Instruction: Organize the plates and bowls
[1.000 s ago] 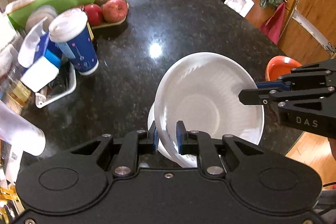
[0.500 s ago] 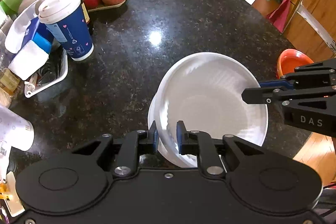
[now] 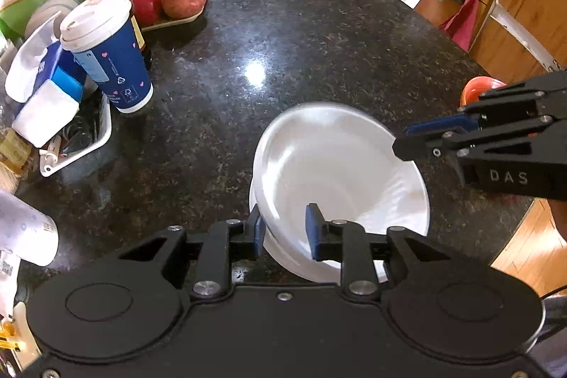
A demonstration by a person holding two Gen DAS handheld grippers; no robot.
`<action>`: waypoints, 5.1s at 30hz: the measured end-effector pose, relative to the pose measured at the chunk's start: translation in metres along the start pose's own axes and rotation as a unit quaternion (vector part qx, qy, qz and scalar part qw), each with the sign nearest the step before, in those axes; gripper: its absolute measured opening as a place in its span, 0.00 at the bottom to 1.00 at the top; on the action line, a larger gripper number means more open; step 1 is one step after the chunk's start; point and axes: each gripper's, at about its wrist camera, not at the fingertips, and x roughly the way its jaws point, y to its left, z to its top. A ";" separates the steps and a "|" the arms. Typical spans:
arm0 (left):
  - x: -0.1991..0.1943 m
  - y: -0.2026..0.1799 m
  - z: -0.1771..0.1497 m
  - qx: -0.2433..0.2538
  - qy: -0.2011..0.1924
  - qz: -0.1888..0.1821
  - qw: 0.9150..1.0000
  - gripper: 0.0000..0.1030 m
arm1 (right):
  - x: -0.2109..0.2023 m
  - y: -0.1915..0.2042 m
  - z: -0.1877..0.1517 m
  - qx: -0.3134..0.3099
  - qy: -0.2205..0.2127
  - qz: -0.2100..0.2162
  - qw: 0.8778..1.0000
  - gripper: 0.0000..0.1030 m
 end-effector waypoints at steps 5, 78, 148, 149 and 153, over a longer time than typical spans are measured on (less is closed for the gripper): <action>-0.003 0.000 -0.002 0.008 -0.002 -0.002 1.000 0.35 | 0.002 -0.001 0.000 0.001 0.005 -0.001 1.000 0.19; -0.015 0.018 -0.032 -0.057 -0.107 0.057 0.991 0.44 | -0.008 0.021 -0.041 0.101 -0.103 -0.095 0.985 0.27; 0.005 -0.029 -0.014 -0.006 -0.041 -0.070 0.997 0.26 | -0.028 0.011 -0.066 0.170 -0.094 -0.144 0.970 0.17; 0.004 -0.033 -0.013 -0.004 -0.042 -0.071 0.997 0.26 | -0.031 0.008 -0.066 0.171 -0.096 -0.145 0.970 0.17; 0.004 -0.052 -0.004 0.001 -0.050 -0.072 0.996 0.26 | -0.045 -0.010 -0.070 0.169 -0.105 -0.150 0.968 0.17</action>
